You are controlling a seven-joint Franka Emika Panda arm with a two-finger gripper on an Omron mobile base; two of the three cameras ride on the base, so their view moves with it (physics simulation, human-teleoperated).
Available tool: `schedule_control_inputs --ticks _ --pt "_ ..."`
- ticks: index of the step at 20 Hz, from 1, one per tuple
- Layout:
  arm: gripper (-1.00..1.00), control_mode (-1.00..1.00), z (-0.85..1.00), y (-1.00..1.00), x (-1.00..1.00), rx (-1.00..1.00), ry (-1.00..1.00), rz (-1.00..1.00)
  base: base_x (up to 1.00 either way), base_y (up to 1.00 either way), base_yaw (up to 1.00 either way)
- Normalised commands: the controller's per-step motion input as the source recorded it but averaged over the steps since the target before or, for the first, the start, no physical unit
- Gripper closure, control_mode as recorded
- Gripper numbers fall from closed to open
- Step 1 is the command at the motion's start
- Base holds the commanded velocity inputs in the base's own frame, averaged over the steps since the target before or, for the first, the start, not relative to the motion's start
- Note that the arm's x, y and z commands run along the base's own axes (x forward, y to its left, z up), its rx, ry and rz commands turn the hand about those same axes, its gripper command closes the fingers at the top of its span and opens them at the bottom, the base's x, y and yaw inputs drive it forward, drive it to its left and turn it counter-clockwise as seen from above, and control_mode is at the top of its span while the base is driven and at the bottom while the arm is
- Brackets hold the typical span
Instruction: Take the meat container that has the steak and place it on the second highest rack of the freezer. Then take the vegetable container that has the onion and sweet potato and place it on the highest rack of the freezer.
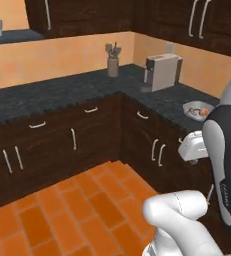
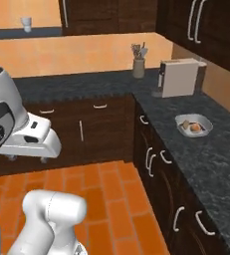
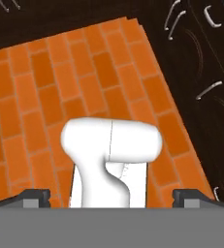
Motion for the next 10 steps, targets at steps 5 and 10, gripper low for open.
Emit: schedule_control_inputs --ticks 5,10 --pt "-1.0 1.0 0.0 0.0 0.0 0.0 0.0 0.0 0.53 0.1 -0.72" --pt "-1.0 1.0 0.0 0.0 0.0 0.0 0.0 0.0 0.7 0.36 -0.68"
